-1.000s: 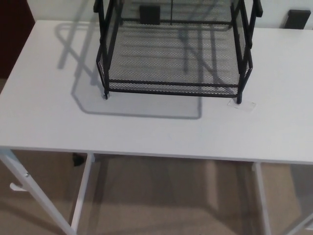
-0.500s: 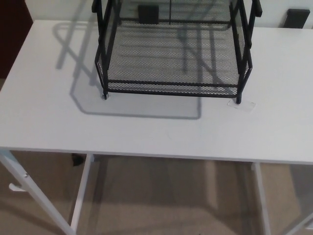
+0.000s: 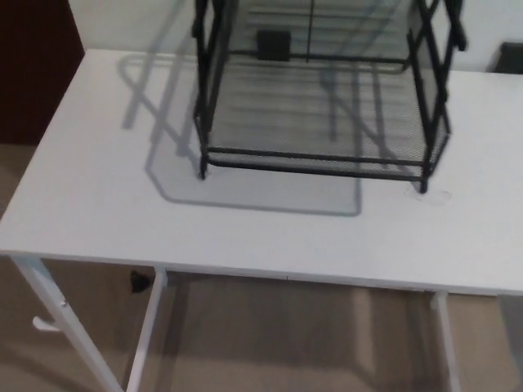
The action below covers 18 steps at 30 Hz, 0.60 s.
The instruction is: The robot walks towards a file tray kept in the middle of a desk and uses its right hand to grab a tray and pulls it out towards itself
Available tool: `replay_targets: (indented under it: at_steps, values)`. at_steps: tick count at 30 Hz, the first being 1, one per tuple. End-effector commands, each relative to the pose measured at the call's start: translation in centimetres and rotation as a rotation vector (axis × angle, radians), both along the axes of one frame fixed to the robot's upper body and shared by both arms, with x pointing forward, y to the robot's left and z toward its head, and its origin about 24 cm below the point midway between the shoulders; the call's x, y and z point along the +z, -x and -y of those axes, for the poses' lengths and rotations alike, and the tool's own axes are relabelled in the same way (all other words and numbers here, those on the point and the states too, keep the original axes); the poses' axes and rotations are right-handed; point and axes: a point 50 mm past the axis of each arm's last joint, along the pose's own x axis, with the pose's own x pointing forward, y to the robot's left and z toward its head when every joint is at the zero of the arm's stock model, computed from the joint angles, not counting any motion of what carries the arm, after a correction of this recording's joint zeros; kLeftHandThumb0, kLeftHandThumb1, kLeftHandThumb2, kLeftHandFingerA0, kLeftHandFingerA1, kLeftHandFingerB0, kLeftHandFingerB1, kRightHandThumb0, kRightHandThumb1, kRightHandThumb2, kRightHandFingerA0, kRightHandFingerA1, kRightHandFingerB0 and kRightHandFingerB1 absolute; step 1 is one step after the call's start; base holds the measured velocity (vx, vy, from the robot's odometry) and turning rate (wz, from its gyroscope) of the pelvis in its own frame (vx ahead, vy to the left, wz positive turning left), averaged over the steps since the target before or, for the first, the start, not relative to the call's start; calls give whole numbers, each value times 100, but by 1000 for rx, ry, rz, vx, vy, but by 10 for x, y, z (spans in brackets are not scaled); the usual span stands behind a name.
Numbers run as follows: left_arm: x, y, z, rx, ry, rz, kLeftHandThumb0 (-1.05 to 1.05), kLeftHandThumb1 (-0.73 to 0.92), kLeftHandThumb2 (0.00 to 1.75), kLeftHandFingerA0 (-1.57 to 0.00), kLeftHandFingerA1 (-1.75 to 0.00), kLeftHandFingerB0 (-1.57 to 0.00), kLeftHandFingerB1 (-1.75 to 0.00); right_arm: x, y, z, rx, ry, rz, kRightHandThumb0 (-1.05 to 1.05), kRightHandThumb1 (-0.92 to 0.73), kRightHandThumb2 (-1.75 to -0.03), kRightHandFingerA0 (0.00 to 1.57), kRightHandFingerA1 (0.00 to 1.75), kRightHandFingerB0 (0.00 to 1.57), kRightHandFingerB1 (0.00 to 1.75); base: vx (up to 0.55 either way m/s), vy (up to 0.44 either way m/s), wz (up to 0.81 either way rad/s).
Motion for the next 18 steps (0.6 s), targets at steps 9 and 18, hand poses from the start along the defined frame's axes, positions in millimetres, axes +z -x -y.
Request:
replay_targets:
  at_steps: [9,18]
  values:
    - [11,-11,-11,-43,-31,50,-40,46,76,-56,-56,-42,-60,2,-9,-4,58,31,-2,-36,-56,-56,63,62,46,52,148,156,-4]
    - [11,-4,-13,-50,-46,29,-39,47,76,-56,-55,-42,-59,3,-4,-8,79,23,-11,-46,-43,-77,59,68,41,58,92,-221,14]
